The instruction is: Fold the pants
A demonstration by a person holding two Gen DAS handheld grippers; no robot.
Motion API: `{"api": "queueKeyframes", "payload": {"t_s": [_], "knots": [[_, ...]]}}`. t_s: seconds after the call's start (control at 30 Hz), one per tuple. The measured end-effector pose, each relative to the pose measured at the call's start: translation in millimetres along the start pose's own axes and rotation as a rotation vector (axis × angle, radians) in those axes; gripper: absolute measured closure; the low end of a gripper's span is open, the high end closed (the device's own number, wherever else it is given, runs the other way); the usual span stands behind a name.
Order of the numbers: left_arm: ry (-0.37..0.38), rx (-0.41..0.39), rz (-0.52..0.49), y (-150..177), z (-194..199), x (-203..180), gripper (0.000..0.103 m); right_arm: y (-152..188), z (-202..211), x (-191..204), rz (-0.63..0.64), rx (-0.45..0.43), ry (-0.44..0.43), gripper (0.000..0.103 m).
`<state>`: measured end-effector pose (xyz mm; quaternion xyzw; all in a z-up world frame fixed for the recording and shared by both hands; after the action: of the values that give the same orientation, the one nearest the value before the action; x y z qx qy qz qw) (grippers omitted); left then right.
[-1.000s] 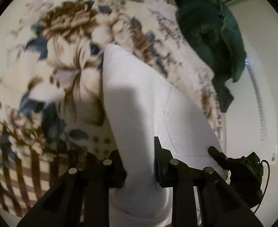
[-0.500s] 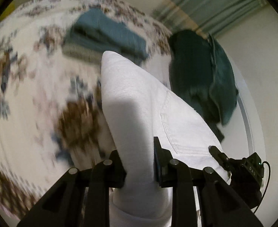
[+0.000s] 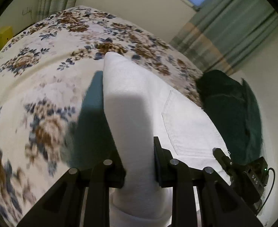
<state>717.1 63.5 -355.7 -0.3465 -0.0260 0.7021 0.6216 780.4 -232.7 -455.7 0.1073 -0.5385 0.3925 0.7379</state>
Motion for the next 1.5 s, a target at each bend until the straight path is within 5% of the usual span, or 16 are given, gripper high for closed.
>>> {"api": "queueKeyframes", "payload": {"t_s": [0.23, 0.47, 0.63, 0.73, 0.8, 0.83, 1.23, 1.5], "knots": [[-0.097, 0.057, 0.0, -17, -67, 42, 0.082, -7, -75, -52, -0.041, 0.065, 0.085, 0.059], [-0.116, 0.108, -0.021, -10, -61, 43, 0.076, -2, -72, -54, 0.044, 0.189, 0.23, 0.038], [-0.232, 0.086, -0.058, -1, -40, 24, 0.071, -2, -41, -26, 0.214, 0.204, 0.397, 0.029], [-0.301, 0.042, -0.099, 7, -18, 8, 0.06, -2, -18, -3, 0.331, 0.16, 0.504, 0.013], [-0.364, 0.021, -0.137, 14, -2, -4, 0.017, 0, -4, 13, 0.413, 0.13, 0.58, 0.001], [-0.384, 0.005, -0.151, 17, 8, -10, 0.013, 1, 5, 24, 0.462, 0.107, 0.621, 0.001], [-0.493, -0.146, -0.219, 66, 146, -63, 0.008, 62, 137, 158, 0.669, -0.089, 0.785, 0.0], [-0.45, -0.233, -0.272, 111, 267, -89, 0.008, 132, 236, 238, 0.71, -0.154, 0.784, 0.0]]}}
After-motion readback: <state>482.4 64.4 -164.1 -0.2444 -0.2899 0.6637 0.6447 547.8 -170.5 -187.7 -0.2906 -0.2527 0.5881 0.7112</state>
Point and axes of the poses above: each gripper's, at about its wrist camera, not at the fingertips, and z roughly against the way its jaws point, x to its left, y to its underside, the point moved 2 cm from there along -z, roughly the way its jaws point, and after that the axes turned 3 degrees about -y, right-handed, at the moved point
